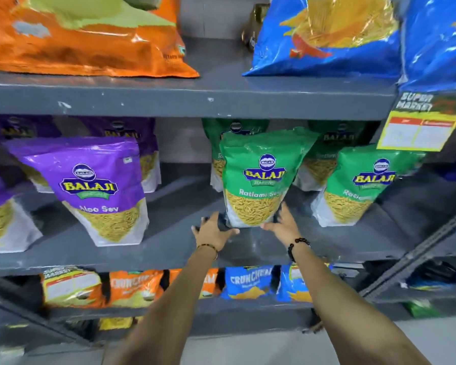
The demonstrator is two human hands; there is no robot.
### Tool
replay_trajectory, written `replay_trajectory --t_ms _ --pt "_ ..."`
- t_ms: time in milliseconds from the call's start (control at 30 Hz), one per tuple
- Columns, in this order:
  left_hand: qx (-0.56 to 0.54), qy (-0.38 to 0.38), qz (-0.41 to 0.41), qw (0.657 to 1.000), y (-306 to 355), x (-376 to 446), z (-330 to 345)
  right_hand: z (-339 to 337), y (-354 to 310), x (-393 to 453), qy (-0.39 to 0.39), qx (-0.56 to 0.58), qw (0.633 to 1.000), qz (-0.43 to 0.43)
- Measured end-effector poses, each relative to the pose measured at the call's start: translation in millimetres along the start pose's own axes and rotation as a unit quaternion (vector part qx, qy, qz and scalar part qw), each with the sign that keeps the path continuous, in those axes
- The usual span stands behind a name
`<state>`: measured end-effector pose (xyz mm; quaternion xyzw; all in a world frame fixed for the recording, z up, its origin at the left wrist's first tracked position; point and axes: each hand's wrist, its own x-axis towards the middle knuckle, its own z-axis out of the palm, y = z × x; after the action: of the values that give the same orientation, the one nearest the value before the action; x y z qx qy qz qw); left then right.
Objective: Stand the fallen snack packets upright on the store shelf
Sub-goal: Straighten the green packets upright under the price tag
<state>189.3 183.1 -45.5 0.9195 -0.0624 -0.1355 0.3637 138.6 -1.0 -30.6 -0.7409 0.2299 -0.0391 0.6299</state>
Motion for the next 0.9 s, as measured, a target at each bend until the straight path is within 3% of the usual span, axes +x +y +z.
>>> replay_trajectory --t_ms 300,900 --pt "-0.144 0.012 -0.028 0.989 -3.2 -6.1 -12.8 12.6 1.4 -5.9 -0.041 -0.077 0.996 -0.036" --pt "-0.133 0.023 0.000 0.991 -13.1 -33.0 -19.9 12.3 10.7 -31.3 0.014 -0.078 0.996 -0.045"
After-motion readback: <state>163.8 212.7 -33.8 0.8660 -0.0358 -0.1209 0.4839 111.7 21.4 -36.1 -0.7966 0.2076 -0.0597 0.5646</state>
